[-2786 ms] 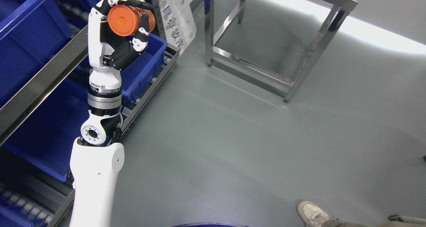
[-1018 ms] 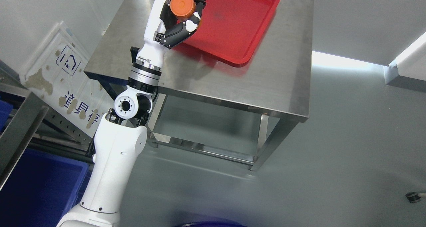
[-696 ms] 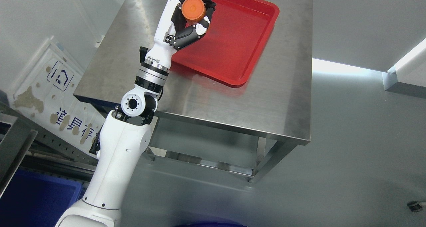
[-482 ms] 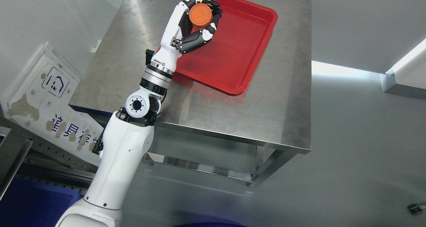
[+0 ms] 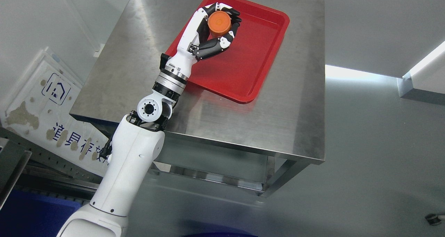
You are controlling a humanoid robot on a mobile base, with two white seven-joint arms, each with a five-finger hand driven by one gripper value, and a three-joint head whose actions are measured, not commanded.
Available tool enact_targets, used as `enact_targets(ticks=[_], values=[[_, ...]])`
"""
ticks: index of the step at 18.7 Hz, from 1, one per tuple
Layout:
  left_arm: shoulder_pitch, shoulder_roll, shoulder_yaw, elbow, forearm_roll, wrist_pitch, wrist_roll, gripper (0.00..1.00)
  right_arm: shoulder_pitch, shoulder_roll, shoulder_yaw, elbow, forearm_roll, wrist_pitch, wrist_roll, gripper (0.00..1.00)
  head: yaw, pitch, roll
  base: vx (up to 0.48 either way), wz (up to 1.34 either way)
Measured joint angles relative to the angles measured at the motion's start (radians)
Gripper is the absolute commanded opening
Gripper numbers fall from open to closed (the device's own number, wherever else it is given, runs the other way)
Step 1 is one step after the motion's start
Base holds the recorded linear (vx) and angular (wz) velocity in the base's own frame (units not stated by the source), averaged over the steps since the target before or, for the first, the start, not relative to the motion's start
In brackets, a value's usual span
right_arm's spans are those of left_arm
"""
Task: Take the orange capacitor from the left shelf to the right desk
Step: 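Lower the held capacitor into the red tray with the left hand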
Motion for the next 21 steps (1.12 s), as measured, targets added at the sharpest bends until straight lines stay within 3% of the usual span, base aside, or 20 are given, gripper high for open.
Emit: enact_targets(ticks=[21], values=[[-0.109,0.000,-0.036,0.226,-0.009,0.000,0.003,0.07,0.000,0.000,0.000,0.000,0.000,0.000,0.000,1.00,0.0000,0.000,0.000,-0.004,0.00]])
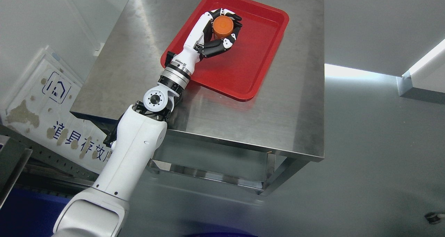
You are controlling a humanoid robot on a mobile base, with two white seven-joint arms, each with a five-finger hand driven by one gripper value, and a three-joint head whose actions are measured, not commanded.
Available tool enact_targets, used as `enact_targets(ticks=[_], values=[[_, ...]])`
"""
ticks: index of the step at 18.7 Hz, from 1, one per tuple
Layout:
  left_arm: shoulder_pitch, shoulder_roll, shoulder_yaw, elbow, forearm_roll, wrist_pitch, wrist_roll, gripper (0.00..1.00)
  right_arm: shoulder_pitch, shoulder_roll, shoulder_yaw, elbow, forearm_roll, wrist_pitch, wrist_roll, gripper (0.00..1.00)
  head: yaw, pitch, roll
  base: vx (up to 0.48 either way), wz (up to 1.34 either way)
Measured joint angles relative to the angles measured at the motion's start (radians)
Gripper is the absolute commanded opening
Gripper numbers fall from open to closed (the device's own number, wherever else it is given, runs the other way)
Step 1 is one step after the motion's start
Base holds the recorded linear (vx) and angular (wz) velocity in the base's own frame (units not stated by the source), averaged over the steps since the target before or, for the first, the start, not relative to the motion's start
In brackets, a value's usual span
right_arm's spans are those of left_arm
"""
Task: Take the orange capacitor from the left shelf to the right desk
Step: 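Lower the held capacitor into the red tray with the left hand, then open the left hand and release the capacitor upright in the tray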
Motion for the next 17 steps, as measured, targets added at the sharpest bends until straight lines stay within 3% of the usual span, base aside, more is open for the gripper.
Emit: enact_targets(ticks=[3,5,11,13,17], values=[[-0.021,0.000,-0.005,0.038,0.000,-0.001,0.000,0.12,0.000,0.000,0.000,0.000,0.000,0.000,0.000,1.00,0.0000,0.000,0.000,0.000,0.00],[-0.032,0.000,-0.007,0.058,0.000,-0.001,0.000,0.23,0.000,0.000,0.000,0.000,0.000,0.000,0.000,1.00,0.0000,0.000,0.000,0.000,0.00],[-0.050,0.000,-0.012,0.104,0.000,-0.005,0.000,0.92,0.000,0.000,0.000,0.000,0.000,0.000,0.000,1.00,0.0000,0.000,0.000,0.000,0.00],[-0.055,0.000,-0.012,0.111,0.000,-0.010,0.000,0.99,0.000,0.000,0.000,0.000,0.000,0.000,0.000,1.00,0.0000,0.000,0.000,0.000,0.00],[-0.058,0.000,-0.005,0.090,0.001,-0.030,-0.001,1.00,0.000,0.000,0.000,0.000,0.000,0.000,0.000,1.00,0.0000,0.000,0.000,0.000,0.00]])
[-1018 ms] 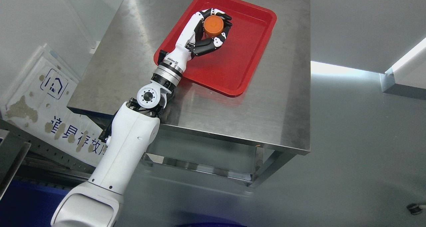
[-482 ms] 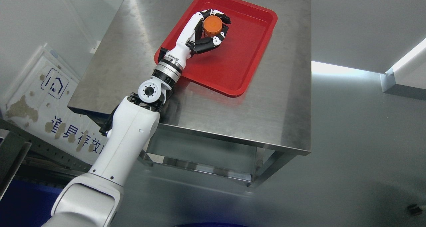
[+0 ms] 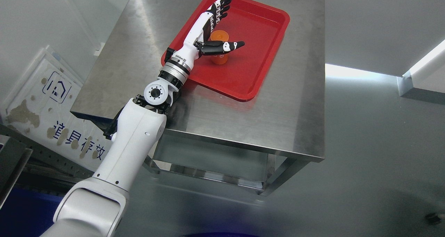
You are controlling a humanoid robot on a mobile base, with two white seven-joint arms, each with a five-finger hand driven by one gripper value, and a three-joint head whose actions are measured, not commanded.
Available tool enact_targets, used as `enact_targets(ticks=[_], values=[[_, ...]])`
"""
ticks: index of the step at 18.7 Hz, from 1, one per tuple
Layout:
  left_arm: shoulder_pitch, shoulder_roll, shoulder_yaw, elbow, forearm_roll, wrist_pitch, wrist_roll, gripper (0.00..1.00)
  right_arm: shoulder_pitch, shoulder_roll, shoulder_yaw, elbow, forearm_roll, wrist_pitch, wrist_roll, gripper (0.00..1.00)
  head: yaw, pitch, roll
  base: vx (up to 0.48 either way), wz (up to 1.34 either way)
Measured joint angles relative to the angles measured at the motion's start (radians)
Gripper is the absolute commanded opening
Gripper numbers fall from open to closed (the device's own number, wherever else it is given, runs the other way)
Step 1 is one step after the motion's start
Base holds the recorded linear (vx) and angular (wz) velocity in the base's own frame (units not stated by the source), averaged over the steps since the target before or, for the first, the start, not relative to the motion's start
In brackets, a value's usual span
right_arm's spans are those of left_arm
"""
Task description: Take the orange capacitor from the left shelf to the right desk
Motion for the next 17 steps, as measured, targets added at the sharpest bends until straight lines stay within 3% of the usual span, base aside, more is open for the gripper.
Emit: enact_targets(ticks=[4,8,17], values=[[0.021,0.000,0.032,-0.066,0.001,-0.091,0.002,0.99,0.000,0.000,0.000,0.000,0.000,0.000,0.000,1.00,0.0000,0.000,0.000,0.000,0.00],[0.077,0.000,0.101,-0.177,0.002,-0.110,0.005,0.99,0.000,0.000,0.000,0.000,0.000,0.000,0.000,1.00,0.0000,0.000,0.000,0.000,0.00],[0.260,0.019,0.297,-0.404,0.009,-0.016,-0.002,1.00,0.000,0.000,0.000,0.000,0.000,0.000,0.000,1.00,0.0000,0.000,0.000,-0.021,0.00]])
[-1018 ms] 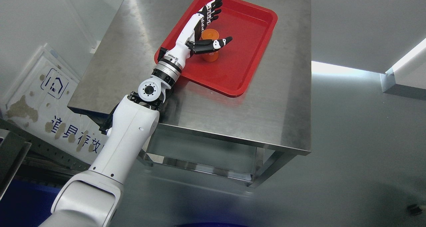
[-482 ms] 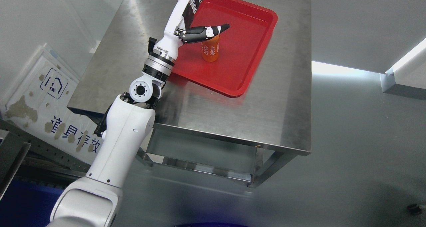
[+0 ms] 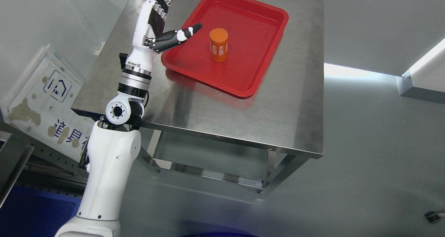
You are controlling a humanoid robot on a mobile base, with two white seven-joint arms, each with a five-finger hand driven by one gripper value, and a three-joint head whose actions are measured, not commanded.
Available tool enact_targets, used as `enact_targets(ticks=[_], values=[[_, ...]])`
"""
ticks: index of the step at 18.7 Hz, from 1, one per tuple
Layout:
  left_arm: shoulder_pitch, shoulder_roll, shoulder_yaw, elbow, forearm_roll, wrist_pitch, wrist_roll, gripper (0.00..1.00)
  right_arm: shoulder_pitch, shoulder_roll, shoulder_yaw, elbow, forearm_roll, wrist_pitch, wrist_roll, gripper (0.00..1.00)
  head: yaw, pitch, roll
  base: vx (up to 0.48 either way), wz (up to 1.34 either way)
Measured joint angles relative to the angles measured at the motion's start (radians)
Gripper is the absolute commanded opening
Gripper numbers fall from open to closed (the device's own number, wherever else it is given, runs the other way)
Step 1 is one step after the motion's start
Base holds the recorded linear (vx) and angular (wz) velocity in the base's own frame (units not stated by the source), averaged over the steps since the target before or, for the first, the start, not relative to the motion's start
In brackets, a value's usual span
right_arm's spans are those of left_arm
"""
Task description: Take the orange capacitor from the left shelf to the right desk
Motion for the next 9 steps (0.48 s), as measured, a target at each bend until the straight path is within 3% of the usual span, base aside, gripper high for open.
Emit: enact_targets(ticks=[9], values=[[0.159,-0.009,0.138,-0.115,-0.010,0.104,0.012,1.00,0.000,0.000,0.000,0.000,0.000,0.000,0.000,1.00,0.0000,0.000,0.000,-0.020,0.01]])
